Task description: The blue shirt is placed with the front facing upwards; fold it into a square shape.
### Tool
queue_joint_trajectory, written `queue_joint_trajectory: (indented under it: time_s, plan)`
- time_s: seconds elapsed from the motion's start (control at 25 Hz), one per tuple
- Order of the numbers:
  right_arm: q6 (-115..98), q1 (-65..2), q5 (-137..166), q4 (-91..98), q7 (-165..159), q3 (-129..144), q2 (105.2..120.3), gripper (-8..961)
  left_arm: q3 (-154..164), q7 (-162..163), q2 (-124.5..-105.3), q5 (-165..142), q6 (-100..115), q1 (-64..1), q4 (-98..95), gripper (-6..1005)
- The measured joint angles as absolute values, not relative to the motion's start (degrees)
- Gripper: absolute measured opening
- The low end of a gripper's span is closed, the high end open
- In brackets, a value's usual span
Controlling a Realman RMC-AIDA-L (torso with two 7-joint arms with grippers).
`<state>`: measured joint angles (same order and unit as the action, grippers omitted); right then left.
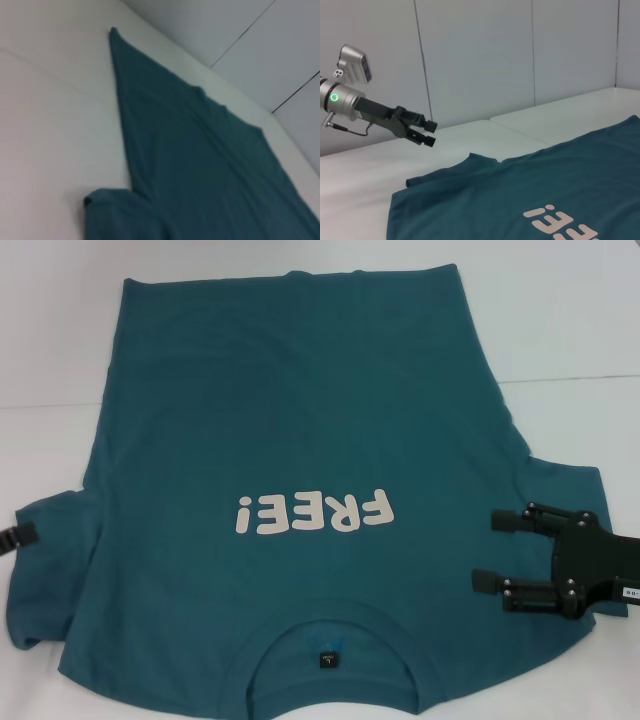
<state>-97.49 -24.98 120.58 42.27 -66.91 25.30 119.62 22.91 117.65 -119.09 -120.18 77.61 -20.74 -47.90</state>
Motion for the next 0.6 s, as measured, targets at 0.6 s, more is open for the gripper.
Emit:
queue_joint_trajectory:
  time_s: [0.6]
  plan:
    - [-97.1, -25.5, 120.6, 42.3, -66.9, 25.4, 119.61, 869, 24.3, 117.0, -119.20, -128.3, 69.9, -23.7, -47.2, 933]
